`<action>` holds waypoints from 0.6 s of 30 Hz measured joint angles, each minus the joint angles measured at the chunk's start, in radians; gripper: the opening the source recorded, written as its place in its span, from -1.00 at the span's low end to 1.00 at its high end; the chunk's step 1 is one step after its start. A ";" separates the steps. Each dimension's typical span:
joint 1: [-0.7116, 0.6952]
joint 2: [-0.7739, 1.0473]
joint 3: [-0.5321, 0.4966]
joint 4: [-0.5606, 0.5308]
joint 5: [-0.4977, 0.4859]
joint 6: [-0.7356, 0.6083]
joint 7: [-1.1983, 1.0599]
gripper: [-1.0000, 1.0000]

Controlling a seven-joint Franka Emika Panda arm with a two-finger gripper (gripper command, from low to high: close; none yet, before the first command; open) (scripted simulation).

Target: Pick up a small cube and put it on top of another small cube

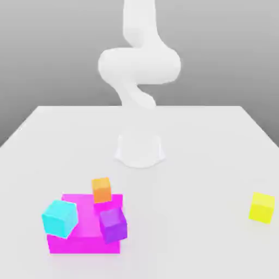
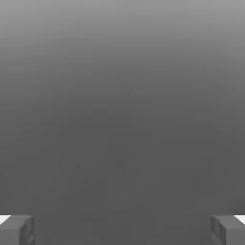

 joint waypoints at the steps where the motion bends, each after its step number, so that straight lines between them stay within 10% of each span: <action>1: 0.006 0.040 0.024 -0.011 -0.014 0.017 -0.002 0.00; 18: 0.184 0.660 0.331 -0.175 -0.225 0.277 -0.048 0.00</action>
